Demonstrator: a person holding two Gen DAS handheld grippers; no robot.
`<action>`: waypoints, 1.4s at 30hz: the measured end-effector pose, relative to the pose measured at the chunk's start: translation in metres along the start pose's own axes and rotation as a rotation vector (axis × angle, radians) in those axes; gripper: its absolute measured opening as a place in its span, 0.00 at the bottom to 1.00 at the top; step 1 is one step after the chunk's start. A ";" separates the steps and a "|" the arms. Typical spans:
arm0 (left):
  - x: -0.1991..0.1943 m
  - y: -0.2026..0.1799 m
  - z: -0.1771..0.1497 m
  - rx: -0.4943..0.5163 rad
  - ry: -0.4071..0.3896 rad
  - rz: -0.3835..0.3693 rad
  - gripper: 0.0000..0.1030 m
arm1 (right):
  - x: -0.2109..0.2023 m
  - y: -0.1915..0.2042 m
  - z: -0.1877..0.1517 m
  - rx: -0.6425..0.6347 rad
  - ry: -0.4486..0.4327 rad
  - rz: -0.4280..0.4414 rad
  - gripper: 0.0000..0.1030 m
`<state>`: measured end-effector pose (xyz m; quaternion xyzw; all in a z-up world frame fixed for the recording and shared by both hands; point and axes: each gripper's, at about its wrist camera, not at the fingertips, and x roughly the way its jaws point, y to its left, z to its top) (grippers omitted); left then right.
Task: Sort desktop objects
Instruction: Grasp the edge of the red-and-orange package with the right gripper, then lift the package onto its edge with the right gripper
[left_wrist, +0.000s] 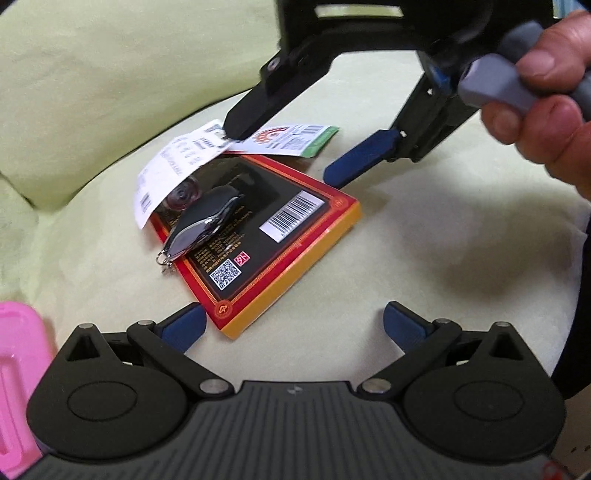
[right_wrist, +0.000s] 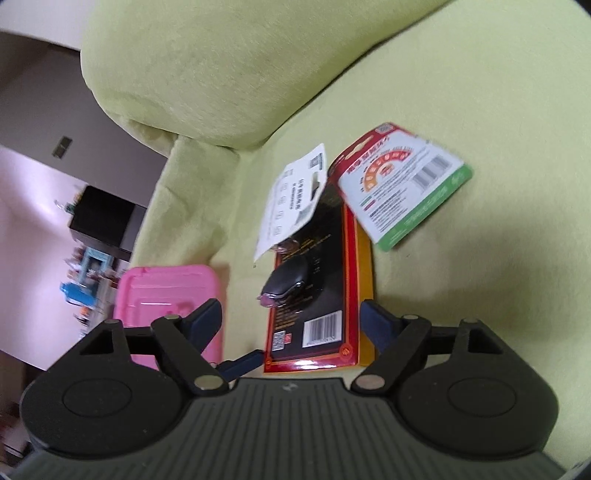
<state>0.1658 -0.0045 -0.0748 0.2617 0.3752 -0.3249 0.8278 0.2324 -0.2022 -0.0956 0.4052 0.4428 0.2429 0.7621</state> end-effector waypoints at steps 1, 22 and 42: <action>-0.001 0.002 -0.001 -0.001 -0.001 -0.005 0.99 | 0.003 -0.001 0.001 0.011 0.013 0.016 0.49; -0.005 -0.002 0.005 0.039 -0.042 -0.005 1.00 | 0.041 0.009 0.005 -0.144 0.018 -0.143 0.93; -0.018 0.014 -0.002 -0.011 -0.070 -0.014 1.00 | 0.049 0.033 -0.004 -0.215 0.041 -0.026 0.26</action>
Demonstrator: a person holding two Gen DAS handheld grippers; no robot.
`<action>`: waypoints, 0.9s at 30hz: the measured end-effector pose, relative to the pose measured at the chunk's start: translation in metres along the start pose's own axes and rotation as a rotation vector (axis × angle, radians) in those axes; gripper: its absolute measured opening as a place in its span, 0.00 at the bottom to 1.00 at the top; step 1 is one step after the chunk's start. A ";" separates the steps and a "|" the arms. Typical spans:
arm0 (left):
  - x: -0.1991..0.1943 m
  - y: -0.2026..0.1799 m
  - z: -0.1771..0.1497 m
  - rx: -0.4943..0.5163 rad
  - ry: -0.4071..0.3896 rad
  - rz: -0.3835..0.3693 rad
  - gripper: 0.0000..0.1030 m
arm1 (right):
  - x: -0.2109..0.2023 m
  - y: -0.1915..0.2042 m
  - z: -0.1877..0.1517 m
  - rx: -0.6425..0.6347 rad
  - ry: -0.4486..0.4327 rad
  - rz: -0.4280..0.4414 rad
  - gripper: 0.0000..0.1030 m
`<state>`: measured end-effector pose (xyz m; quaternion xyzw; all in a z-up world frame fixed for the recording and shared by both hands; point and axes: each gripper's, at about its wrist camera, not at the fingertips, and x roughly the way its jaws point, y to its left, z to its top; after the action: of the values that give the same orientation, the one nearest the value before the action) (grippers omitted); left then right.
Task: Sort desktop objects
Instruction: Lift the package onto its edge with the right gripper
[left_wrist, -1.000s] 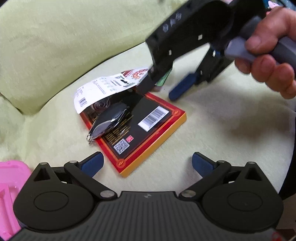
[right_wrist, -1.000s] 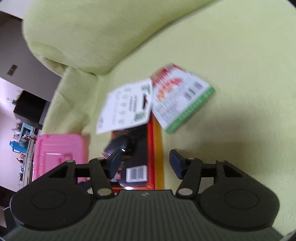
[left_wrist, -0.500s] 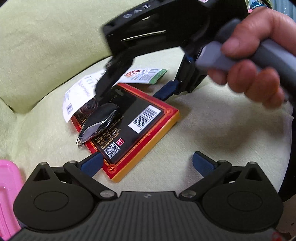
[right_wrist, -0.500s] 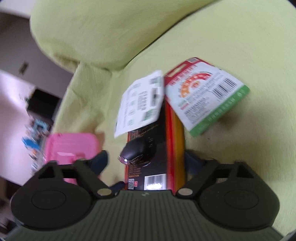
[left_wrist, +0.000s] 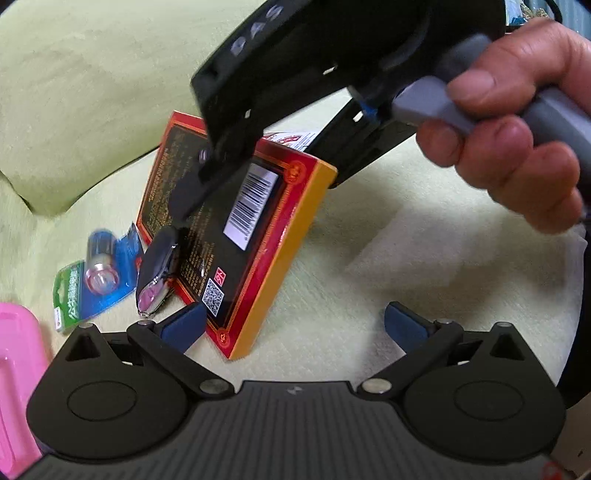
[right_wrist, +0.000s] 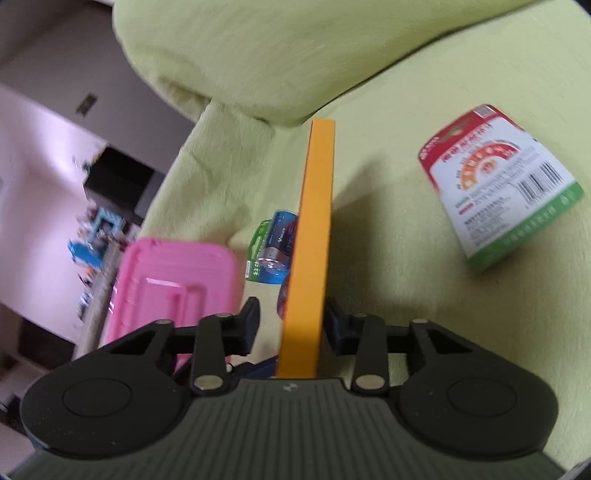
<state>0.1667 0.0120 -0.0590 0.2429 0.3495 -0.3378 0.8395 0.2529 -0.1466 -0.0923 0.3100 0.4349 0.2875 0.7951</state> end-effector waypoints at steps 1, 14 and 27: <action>-0.001 0.001 0.000 -0.001 0.000 -0.001 1.00 | 0.000 0.003 -0.002 -0.020 0.004 -0.015 0.22; 0.067 0.004 -0.004 0.019 -0.007 -0.058 0.99 | -0.039 0.034 -0.024 -0.339 -0.022 -0.237 0.16; 0.086 0.003 -0.003 0.062 -0.003 -0.091 1.00 | -0.014 0.006 0.005 -0.193 -0.011 -0.194 0.18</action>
<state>0.2126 -0.0178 -0.1249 0.2520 0.3481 -0.3866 0.8160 0.2502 -0.1541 -0.0785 0.1900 0.4288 0.2480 0.8476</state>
